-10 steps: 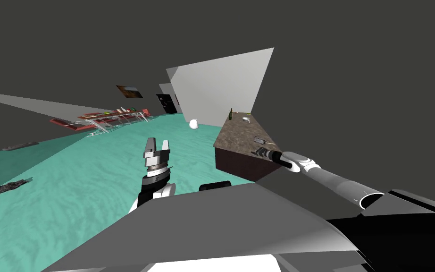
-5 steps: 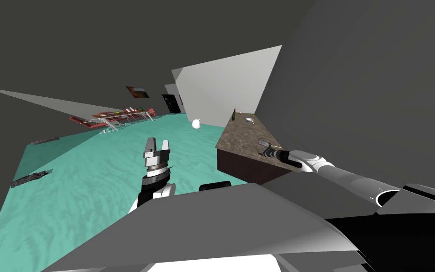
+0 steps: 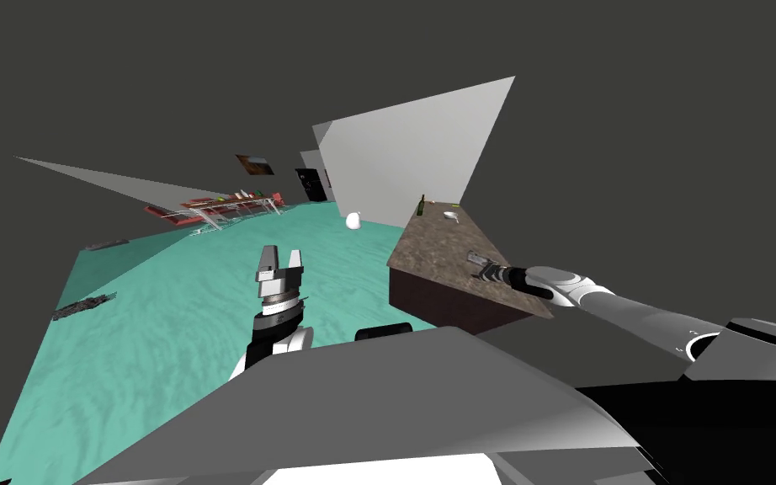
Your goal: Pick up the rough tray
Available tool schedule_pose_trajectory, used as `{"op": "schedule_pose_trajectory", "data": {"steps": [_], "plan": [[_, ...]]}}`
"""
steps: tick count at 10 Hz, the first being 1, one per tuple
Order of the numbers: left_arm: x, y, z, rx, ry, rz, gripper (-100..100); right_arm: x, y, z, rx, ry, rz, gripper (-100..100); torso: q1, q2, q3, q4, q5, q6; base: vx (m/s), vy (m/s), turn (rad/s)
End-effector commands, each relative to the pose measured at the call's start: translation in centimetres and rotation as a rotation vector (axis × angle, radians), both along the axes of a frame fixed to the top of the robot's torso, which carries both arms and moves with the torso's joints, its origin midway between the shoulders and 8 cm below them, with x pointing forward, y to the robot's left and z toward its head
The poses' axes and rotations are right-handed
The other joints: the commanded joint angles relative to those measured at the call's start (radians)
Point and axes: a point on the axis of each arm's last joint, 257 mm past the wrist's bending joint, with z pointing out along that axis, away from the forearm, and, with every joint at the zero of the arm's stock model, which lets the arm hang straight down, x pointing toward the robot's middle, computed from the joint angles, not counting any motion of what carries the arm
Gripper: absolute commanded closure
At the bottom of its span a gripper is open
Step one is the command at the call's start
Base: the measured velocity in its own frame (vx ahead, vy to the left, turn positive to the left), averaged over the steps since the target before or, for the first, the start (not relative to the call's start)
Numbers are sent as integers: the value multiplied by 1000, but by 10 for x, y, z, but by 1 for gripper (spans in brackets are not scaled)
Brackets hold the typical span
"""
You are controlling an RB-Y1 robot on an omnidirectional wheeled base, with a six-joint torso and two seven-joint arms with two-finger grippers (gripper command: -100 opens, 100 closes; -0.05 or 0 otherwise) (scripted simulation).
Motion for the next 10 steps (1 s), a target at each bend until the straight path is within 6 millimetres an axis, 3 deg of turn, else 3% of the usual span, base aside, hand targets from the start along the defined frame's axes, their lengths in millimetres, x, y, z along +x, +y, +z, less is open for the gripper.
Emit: {"op": "schedule_pose_trajectory", "data": {"steps": [1, 5, 6, 10], "plan": [[0, 0, 0, 0, 0, 0, 0, -10, -15, 0, -28, 17, -9, -100, 0, 0, 0, 0, 0, 0, 71, -9, 56], [0, 0, 0, 0, 0, 0, 0, -39, -62, 6, -131, 96, -36, -100, 0, 0, 0, 0, 0, 0, 69, -19, 72], [0, 0, 0, 0, 0, 0, 0, -39, -62, 6, -131, 96, -36, -100, -1, -1, -1, 0, 0, 0, 61, -23, 38], [0, 0, 0, 0, 0, 0, 0, -84, -100, -1, -208, 211, -59, -100, -2, -4, -2, -1, -1, 0, 98, -37, 86]]}}
